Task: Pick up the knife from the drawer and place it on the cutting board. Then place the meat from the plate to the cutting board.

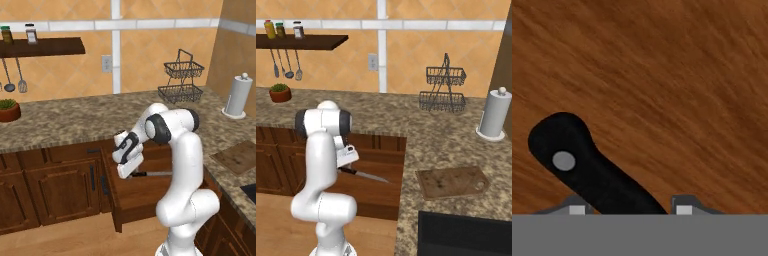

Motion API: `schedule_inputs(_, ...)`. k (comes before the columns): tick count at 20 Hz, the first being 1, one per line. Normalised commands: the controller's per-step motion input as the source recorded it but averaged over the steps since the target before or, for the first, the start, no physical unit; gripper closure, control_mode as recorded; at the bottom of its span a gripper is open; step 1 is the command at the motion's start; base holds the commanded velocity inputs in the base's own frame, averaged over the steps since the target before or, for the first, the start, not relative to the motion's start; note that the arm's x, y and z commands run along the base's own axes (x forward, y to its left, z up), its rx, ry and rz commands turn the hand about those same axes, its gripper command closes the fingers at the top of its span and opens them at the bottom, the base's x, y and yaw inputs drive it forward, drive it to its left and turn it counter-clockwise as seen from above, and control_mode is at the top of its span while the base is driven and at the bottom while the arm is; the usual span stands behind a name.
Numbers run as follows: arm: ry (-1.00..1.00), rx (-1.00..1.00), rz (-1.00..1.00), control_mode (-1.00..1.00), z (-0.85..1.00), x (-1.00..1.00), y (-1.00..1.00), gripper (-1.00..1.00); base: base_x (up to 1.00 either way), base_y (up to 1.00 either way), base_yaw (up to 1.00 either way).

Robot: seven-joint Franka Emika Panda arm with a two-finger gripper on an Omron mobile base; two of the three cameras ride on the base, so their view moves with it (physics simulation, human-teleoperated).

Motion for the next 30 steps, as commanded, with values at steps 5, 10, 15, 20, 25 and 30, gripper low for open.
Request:
schedule_inputs(5, -0.39, 0.07, 0.00, -1.00, 0.94, -0.06, 0.63, 1.00, 0.00, 0.00, 0.00)
schedule_inputs(10, -0.50, 0.03, -0.03, -1.00, 1.00, -0.19, -0.56, 1.00, 0.00, 0.00, 0.00)
schedule_inputs(15, -0.39, 0.00, -0.12, -1.00, 1.00, -0.19, -0.69, 1.00, 0.00, 0.00, 0.00)
schedule_inputs(20, -0.27, 0.00, -0.17, -1.00, 1.00, 0.01, -0.61, 1.00, 0.00, 0.00, 0.00)
schedule_inputs(25, -0.06, 0.00, -0.06, -1.00, 0.98, 0.10, -0.95, 1.00, 0.00, 0.00, 0.00)
schedule_inputs(30, 0.17, 0.00, 0.05, -1.00, 0.38, 0.14, -1.00, 1.00, 0.00, 0.00, 0.00)
